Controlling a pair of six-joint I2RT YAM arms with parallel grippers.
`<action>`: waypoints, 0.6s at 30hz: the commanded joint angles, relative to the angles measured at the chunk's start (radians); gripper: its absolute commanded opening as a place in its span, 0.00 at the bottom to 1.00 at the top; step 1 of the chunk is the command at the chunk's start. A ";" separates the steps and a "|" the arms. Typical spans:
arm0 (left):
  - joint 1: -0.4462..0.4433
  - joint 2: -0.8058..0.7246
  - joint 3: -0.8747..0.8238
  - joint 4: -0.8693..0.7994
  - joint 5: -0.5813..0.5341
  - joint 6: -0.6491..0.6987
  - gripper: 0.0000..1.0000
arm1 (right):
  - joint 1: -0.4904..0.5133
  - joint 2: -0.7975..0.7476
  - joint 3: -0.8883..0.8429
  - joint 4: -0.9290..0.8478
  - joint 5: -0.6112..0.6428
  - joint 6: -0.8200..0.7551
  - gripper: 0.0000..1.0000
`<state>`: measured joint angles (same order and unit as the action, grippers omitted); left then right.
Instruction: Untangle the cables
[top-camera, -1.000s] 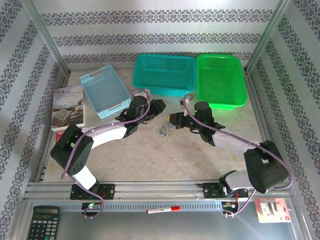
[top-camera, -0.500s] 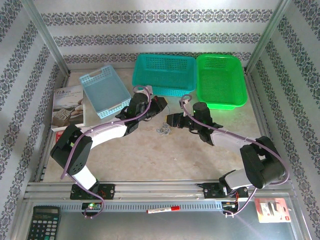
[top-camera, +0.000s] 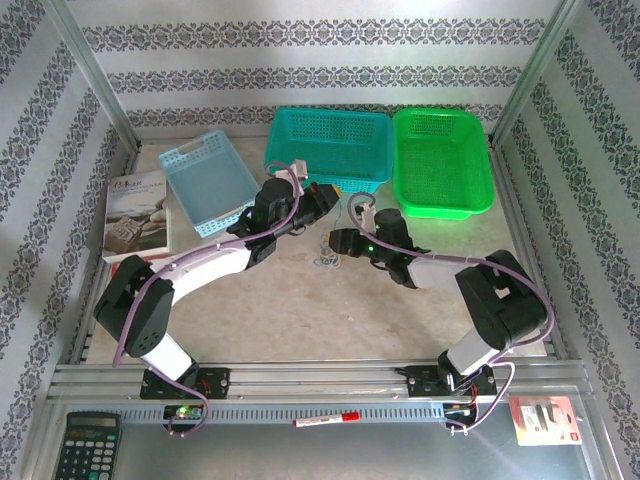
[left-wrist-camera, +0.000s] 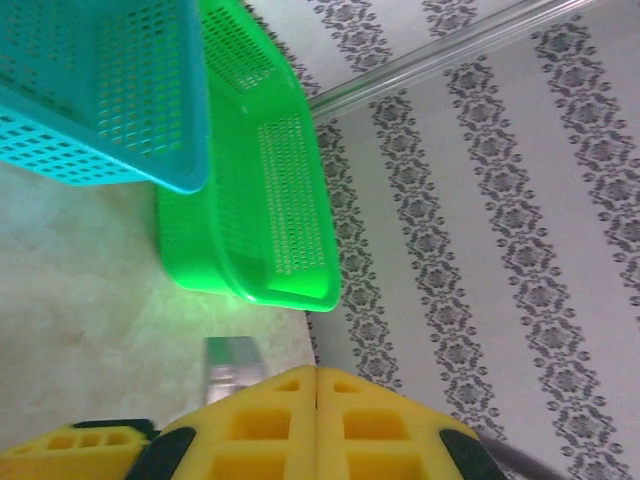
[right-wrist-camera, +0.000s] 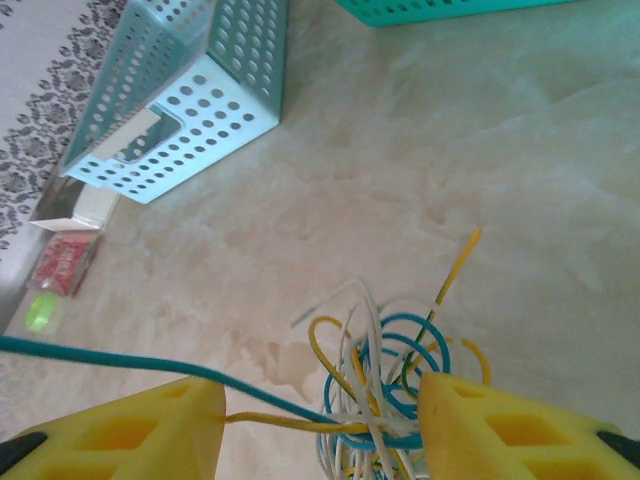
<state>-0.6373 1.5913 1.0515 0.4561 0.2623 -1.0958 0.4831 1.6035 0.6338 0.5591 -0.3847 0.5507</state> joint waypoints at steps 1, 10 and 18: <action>-0.019 -0.052 0.042 -0.009 0.020 0.018 0.00 | 0.015 0.036 0.014 0.078 0.045 0.023 0.52; -0.030 -0.130 0.096 -0.042 0.011 0.031 0.00 | 0.020 0.096 -0.040 0.167 0.082 0.079 0.47; -0.032 -0.220 0.147 -0.123 -0.035 0.099 0.00 | 0.020 0.097 -0.097 0.205 0.107 0.102 0.55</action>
<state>-0.6548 1.4231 1.1561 0.3546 0.2508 -1.0496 0.4938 1.6924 0.5571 0.7094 -0.3046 0.6365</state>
